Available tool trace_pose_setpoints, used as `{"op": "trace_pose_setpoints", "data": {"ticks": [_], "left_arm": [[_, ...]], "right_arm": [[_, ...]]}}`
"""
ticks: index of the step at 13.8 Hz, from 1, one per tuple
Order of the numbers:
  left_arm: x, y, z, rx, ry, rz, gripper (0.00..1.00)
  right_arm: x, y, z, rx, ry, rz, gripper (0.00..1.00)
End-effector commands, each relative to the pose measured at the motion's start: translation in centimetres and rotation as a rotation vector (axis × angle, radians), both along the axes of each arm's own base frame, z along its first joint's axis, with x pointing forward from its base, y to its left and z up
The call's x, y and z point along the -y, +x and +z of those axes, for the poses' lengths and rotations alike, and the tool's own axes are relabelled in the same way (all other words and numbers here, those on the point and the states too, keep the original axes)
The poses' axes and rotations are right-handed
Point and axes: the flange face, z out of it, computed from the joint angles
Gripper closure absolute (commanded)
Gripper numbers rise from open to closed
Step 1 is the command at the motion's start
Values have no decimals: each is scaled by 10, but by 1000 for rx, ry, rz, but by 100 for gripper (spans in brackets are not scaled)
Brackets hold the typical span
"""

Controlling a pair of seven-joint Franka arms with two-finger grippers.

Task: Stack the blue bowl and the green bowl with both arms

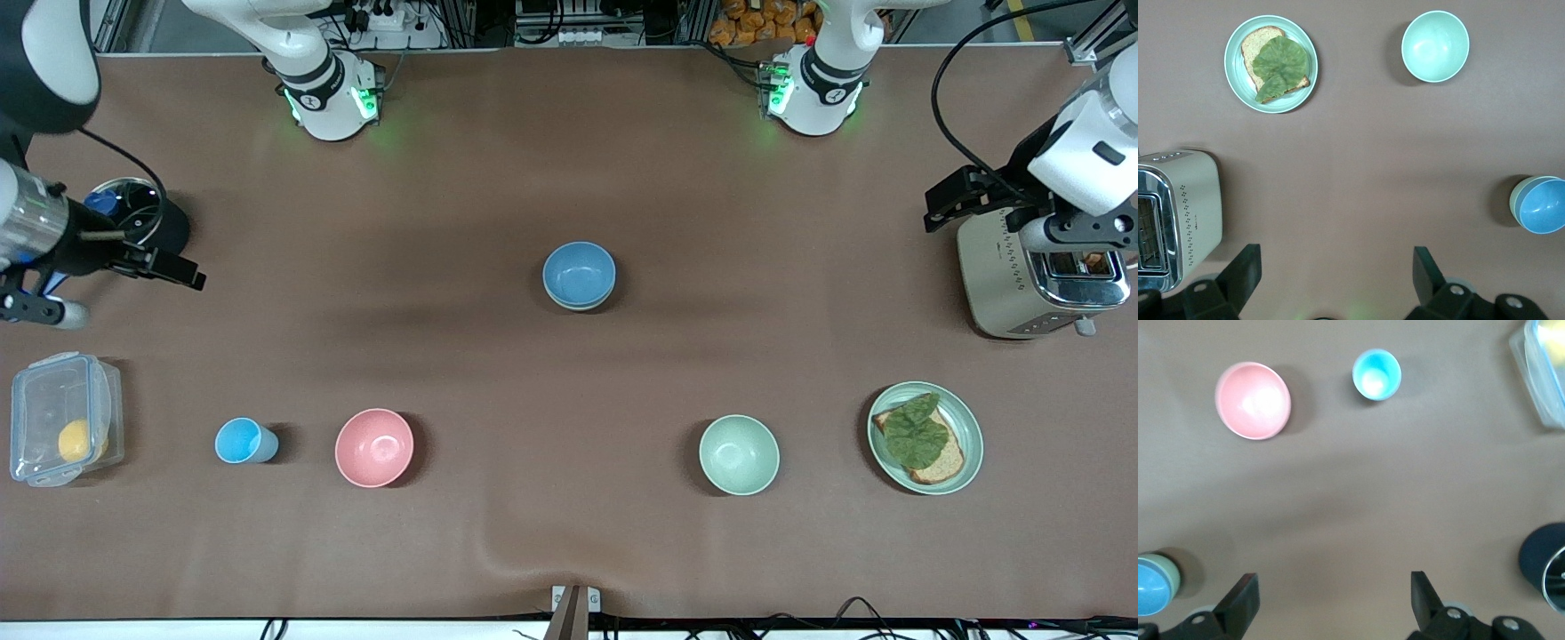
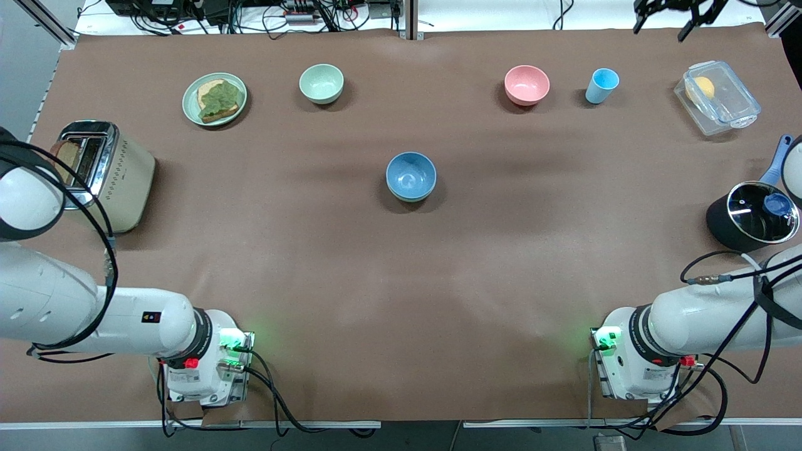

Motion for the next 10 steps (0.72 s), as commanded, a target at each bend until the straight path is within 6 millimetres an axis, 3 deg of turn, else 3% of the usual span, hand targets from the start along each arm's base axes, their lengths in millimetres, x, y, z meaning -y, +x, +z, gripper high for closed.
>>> {"op": "trace_pose_setpoints", "data": {"ticks": [1,5,8,10], "left_arm": [[-5,-10,5,0,19,-26,0],[-5,-10,6,1,19,-26,0],[-4,-12,6,-8,20,-29,0],[-5,-11,6,-8,20,-26,0]], "right_arm": [[6,-11,43,61,-6,107,0],[14,-23,90,76,-5,116,0],[25,-33,106,95,-9,114,0],[21,-38,109,84,-14,133,0]]}}
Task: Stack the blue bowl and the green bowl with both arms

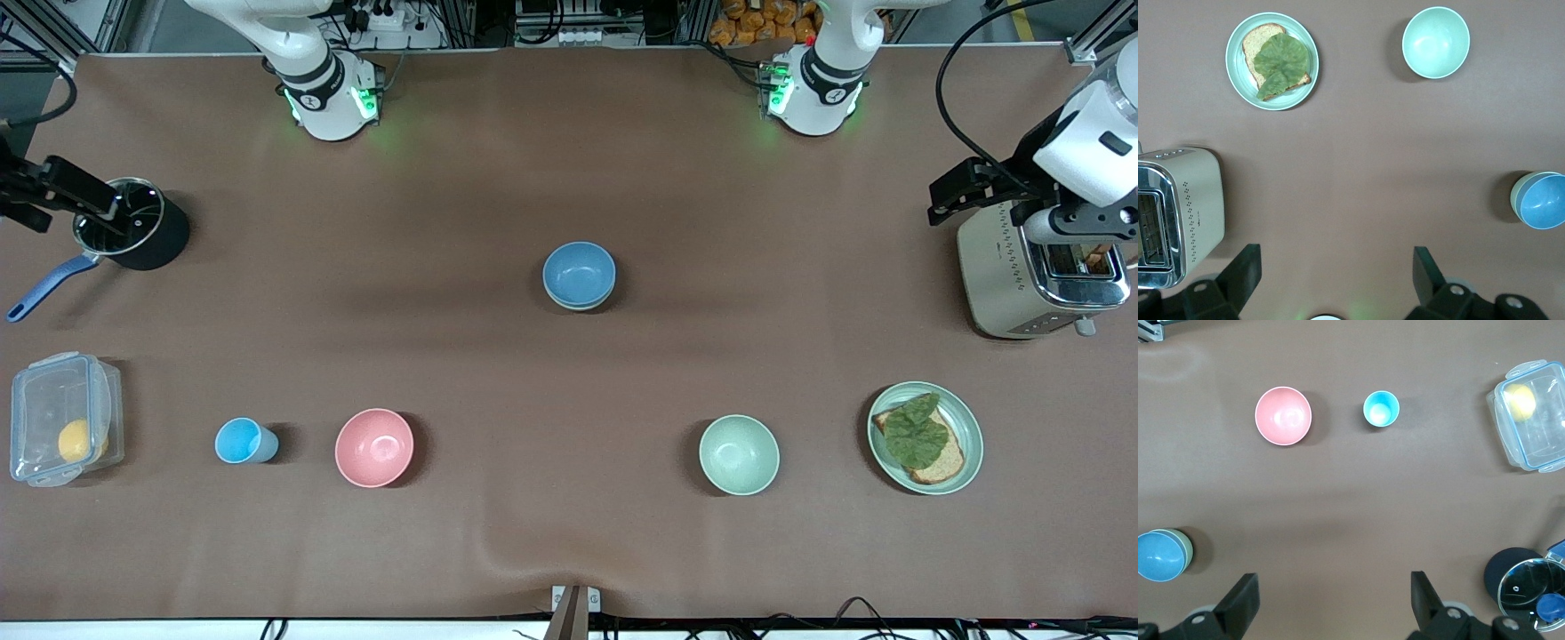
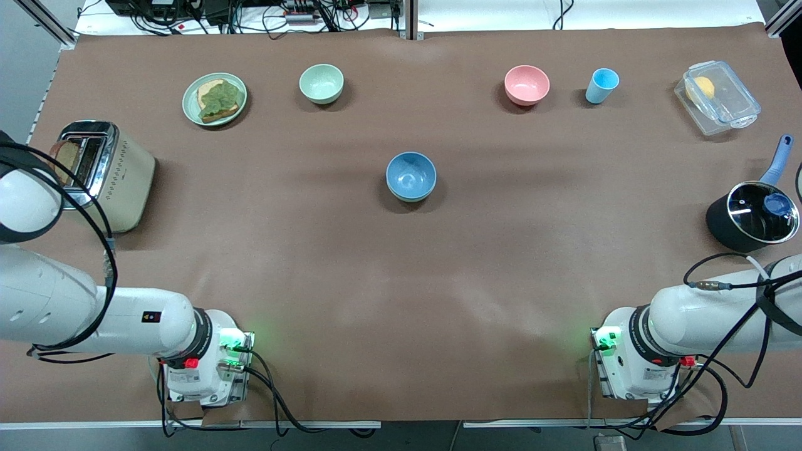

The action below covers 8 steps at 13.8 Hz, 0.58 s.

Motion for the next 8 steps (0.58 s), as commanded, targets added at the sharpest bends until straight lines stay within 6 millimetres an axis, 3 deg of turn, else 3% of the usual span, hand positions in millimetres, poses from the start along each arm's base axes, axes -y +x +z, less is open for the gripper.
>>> {"op": "trace_pose_setpoints", "data": {"ticks": [1,8], "left_arm": [[-3,-9,4,-2,19,-26,0],[-3,-9,4,-4,18,-26,0]], "right_arm": [[-1,-10,10,-3,-19,24,0],[-9,-11,9,-8,-32,73,0]]}}
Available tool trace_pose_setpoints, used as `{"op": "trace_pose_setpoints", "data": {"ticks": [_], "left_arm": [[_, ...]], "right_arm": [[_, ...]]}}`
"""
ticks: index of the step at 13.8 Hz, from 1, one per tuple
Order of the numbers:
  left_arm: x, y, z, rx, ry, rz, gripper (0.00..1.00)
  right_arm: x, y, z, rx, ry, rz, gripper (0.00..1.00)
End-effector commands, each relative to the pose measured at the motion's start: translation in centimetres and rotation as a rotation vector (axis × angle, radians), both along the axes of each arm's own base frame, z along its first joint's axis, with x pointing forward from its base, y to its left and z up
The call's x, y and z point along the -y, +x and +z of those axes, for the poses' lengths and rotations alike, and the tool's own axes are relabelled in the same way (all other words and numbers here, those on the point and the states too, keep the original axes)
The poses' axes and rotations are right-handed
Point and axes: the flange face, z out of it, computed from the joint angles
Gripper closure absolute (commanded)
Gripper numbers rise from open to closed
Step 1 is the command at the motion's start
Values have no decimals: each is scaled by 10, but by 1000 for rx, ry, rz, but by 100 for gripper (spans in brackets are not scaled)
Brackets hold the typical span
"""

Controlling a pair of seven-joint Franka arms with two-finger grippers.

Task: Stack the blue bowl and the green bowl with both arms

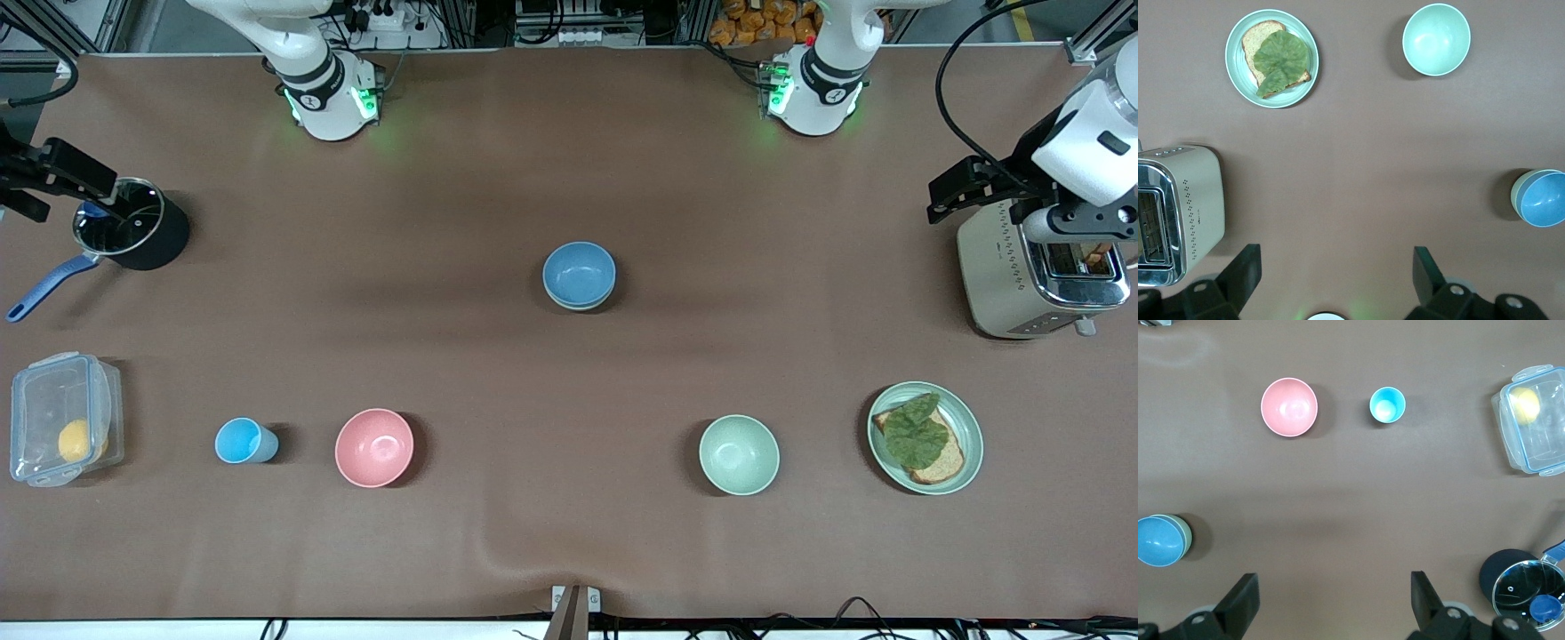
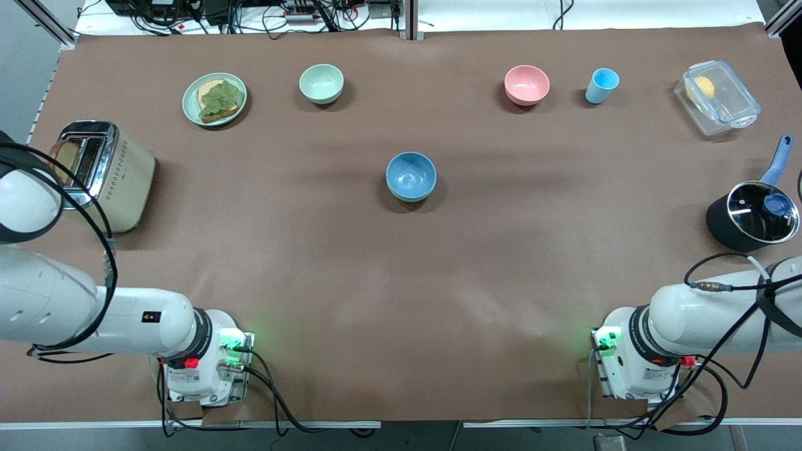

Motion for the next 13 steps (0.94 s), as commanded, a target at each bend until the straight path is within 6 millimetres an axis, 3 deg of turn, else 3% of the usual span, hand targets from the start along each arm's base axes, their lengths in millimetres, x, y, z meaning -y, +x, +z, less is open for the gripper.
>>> {"op": "trace_pose_setpoints", "data": {"ticks": [1,4,13], "left_arm": [[-3,-8,4,0,17,-27,0],[-3,-8,3,-1,17,-27,0],[-2,-2,-3,-11,10,-26,0]], "right_arm": [[4,-6,5,0,-36,52,0],[9,-6,4,-5,-59,88,0],[-4,-7,2,-13,-65,90,0]]}}
